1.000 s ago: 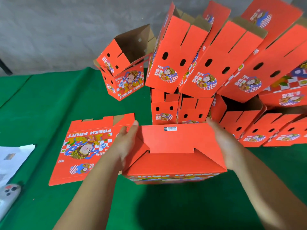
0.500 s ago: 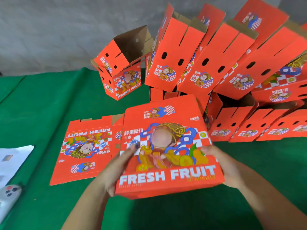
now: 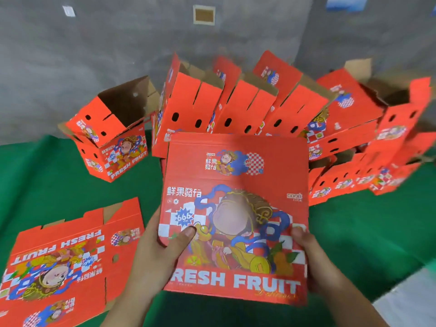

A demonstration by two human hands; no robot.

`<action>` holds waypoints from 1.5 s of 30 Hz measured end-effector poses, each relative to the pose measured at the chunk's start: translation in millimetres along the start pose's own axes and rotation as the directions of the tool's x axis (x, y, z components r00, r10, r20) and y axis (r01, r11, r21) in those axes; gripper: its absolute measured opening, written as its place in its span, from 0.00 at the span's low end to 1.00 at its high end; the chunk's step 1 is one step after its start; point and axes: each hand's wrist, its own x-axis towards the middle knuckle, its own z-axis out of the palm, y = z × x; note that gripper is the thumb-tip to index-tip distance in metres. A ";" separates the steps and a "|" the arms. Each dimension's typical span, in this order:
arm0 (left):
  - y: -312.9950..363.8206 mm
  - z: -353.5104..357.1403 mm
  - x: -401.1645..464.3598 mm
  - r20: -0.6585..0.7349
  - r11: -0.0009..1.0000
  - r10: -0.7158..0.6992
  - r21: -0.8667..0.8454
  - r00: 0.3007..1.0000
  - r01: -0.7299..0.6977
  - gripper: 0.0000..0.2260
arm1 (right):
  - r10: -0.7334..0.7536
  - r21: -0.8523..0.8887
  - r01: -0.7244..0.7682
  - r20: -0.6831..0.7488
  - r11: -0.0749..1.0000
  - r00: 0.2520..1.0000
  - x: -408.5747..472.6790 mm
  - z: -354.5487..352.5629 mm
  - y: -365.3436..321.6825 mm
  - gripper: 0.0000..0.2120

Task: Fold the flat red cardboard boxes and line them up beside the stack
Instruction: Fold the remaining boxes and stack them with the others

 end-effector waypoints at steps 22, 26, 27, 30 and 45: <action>131.3 282.5 75.1 0.580 0.879 0.398 -0.019 0.711 -0.477 0.30 | -0.795 -0.409 0.783 -0.582 0.468 0.171 -40.0 -130.7 -136.0 0.39; 191.3 320.1 105.1 0.528 0.756 0.600 -0.130 0.601 -0.641 0.28 | -0.824 -0.539 0.769 -0.566 0.344 -0.028 17.8 -118.8 -227.0 0.51; 206.0 326.1 119.0 0.490 0.733 0.631 -0.124 0.601 -0.669 0.28 | -0.834 -0.560 0.767 -0.549 0.314 -0.059 36.2 -109.8 -251.0 0.54; 246.3 334.2 173.0 0.419 0.755 0.607 -0.039 0.675 -0.654 0.29 | -0.831 -0.576 0.747 -0.554 0.333 -0.056 90.9 -75.7 -308.1 0.58; 220.0 305.9 327.4 0.368 0.458 0.381 0.722 0.848 -0.519 0.31 | -0.676 -0.752 0.201 -0.399 0.628 0.620 255.8 -86.9 -345.7 0.36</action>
